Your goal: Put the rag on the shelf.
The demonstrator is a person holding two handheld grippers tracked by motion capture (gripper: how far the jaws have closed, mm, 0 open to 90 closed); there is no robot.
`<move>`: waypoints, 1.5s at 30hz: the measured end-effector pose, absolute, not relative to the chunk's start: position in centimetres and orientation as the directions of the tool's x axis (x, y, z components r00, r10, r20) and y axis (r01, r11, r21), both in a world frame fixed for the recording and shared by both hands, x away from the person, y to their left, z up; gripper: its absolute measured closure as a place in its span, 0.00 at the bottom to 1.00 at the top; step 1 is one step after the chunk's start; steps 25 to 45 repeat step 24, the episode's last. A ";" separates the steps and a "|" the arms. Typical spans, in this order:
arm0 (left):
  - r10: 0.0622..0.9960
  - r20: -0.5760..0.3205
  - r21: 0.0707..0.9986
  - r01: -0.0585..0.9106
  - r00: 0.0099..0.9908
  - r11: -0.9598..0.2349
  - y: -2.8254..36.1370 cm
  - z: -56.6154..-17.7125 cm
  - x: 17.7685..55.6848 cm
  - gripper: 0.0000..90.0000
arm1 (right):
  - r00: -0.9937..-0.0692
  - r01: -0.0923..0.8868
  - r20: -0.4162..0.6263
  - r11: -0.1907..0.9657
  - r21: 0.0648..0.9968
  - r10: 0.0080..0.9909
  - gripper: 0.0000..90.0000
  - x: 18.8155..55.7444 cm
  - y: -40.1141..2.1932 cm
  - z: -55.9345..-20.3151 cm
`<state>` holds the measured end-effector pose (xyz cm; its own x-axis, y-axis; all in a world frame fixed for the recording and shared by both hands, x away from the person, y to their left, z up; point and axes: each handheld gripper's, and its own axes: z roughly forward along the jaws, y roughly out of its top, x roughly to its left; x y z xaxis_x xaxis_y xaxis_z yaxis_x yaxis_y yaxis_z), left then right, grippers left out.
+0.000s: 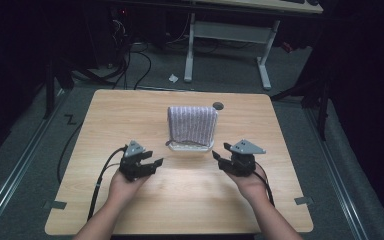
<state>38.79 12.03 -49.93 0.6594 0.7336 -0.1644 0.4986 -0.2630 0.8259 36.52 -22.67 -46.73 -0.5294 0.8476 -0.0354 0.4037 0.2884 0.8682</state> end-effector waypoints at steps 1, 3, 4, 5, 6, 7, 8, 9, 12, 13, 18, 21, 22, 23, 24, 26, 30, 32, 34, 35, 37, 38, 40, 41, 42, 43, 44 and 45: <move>0.729 -0.162 0.819 0.503 0.665 -0.277 12.3 -50.4 38.0 0.50 | -0.529 0.404 -0.035 0.288 0.868 0.848 0.50 36.5 -22.7 -46.7; 0.717 -0.136 0.805 0.498 0.683 -0.322 13.1 -51.1 36.0 0.50 | -0.520 0.433 -0.028 0.292 0.853 0.854 0.47 35.3 -22.5 -48.0; 0.720 -0.128 0.805 0.496 0.682 -0.327 13.6 -51.3 34.6 0.51 | -0.491 0.456 -0.037 0.293 0.840 0.871 0.45 34.5 -22.5 -48.8; 0.710 -0.139 0.820 0.482 0.691 -0.309 14.2 -51.7 33.1 0.51 | -0.448 0.467 -0.040 0.272 0.842 0.893 0.45 33.3 -22.7 -49.7; 0.710 -0.137 0.824 0.477 0.690 -0.305 14.7 -52.0 31.7 0.52 | -0.420 0.454 -0.028 0.237 0.859 0.907 0.48 31.7 -23.1 -50.8; 0.712 -0.137 0.798 0.503 0.688 -0.333 14.8 -51.8 31.2 0.49 | -0.454 0.509 -0.005 0.263 0.820 0.891 0.43 30.0 -23.4 -51.6; 0.699 -0.132 0.793 0.498 0.703 -0.352 14.9 -51.5 31.0 0.47 | -0.463 0.477 -0.035 0.282 0.832 0.886 0.46 29.4 -23.4 -51.2; 0.695 -0.113 0.810 0.471 0.710 -0.350 15.3 -51.4 30.7 0.47 | -0.463 0.477 -0.035 0.282 0.832 0.886 0.46 29.4 -23.4 -51.2; 0.717 -0.178 0.782 0.539 0.674 -0.313 15.7 -52.1 31.9 0.47 | -0.462 0.441 -0.099 0.325 0.837 0.881 0.48 28.9 -23.6 -51.2; 0.710 -0.216 0.780 0.555 0.670 -0.287 15.8 -52.3 32.2 0.47 | -0.456 0.447 -0.105 0.329 0.831 0.884 0.48 29.2 -23.5 -51.4; 0.700 -0.183 0.768 0.545 0.690 -0.337 15.1 -52.7 32.5 0.45 | -0.448 0.499 -0.042 0.289 0.817 0.893 0.48 30.5 -23.9 -52.1; 0.704 -0.195 0.753 0.564 0.683 -0.339 15.2 -53.1 32.6 0.44 | -0.455 0.516 -0.028 0.289 0.807 0.890 0.47 30.8 -24.4 -52.4; 0.712 -0.191 0.750 0.568 0.675 -0.338 15.3 -53.2 32.7 0.44 | -0.455 0.516 -0.028 0.289 0.807 0.890 0.47 30.8 -24.4 -52.4; 0.721 -0.191 0.749 0.573 0.667 -0.332 15.5 -53.3 32.7 0.45 | -0.453 0.516 -0.028 0.288 0.807 0.891 0.47 30.9 -24.5 -52.4; 0.725 -0.195 0.749 0.578 0.661 -0.325 15.6 -53.3 32.8 0.45 | -0.449 0.519 -0.025 0.283 0.806 0.893 0.47 31.0 -24.6 -52.4; 0.725 -0.195 0.749 0.578 0.661 -0.325 15.6 -53.3 32.8 0.45 | -0.449 0.519 -0.025 0.283 0.806 0.893 0.47 31.0 -24.6 -52.4; 0.725 -0.195 0.749 0.578 0.661 -0.325 15.6 -53.3 32.8 0.45 | -0.449 0.519 -0.025 0.283 0.806 0.893 0.47 31.0 -24.6 -52.4; 0.725 -0.195 0.749 0.578 0.661 -0.325 15.6 -53.3 32.8 0.45 | -0.449 0.519 -0.025 0.283 0.806 0.893 0.47 31.0 -24.6 -52.4; 0.725 -0.195 0.749 0.578 0.661 -0.325 15.6 -53.3 32.8 0.45 | -0.449 0.519 -0.025 0.283 0.806 0.893 0.47 31.0 -24.6 -52.4; 0.725 -0.195 0.749 0.578 0.661 -0.325 15.6 -53.3 32.8 0.45 | -0.449 0.519 -0.025 0.283 0.806 0.893 0.47 31.0 -24.6 -52.4; 0.725 -0.195 0.749 0.578 0.661 -0.325 15.6 -53.3 32.8 0.45 | -0.449 0.519 -0.025 0.283 0.806 0.893 0.47 31.0 -24.6 -52.4; 0.725 -0.195 0.749 0.578 0.661 -0.325 15.6 -53.3 32.8 0.45 | -0.449 0.519 -0.025 0.283 0.806 0.893 0.47 31.0 -24.6 -52.4; 0.725 -0.195 0.749 0.578 0.661 -0.325 15.6 -53.3 32.8 0.45 | -0.449 0.519 -0.025 0.283 0.806 0.893 0.47 31.0 -24.6 -52.4; 0.725 -0.195 0.749 0.578 0.661 -0.325 15.6 -53.3 32.8 0.45 | -0.449 0.519 -0.025 0.283 0.806 0.893 0.47 31.0 -24.6 -52.4; 0.725 -0.195 0.749 0.578 0.661 -0.325 15.6 -53.3 32.8 0.45 | -0.449 0.519 -0.025 0.283 0.806 0.893 0.47 31.0 -24.6 -52.4; 0.725 -0.195 0.749 0.578 0.661 -0.325 15.6 -53.3 32.8 0.45 | -0.449 0.519 -0.025 0.283 0.806 0.893 0.47 31.0 -24.6 -52.4; 0.725 -0.195 0.749 0.578 0.661 -0.325 15.6 -53.3 32.8 0.45 | -0.449 0.519 -0.025 0.283 0.806 0.893 0.47 31.0 -24.6 -52.4; 0.725 -0.195 0.749 0.578 0.661 -0.325 15.6 -53.3 32.8 0.45 | -0.449 0.519 -0.025 0.283 0.806 0.893 0.47 31.0 -24.6 -52.4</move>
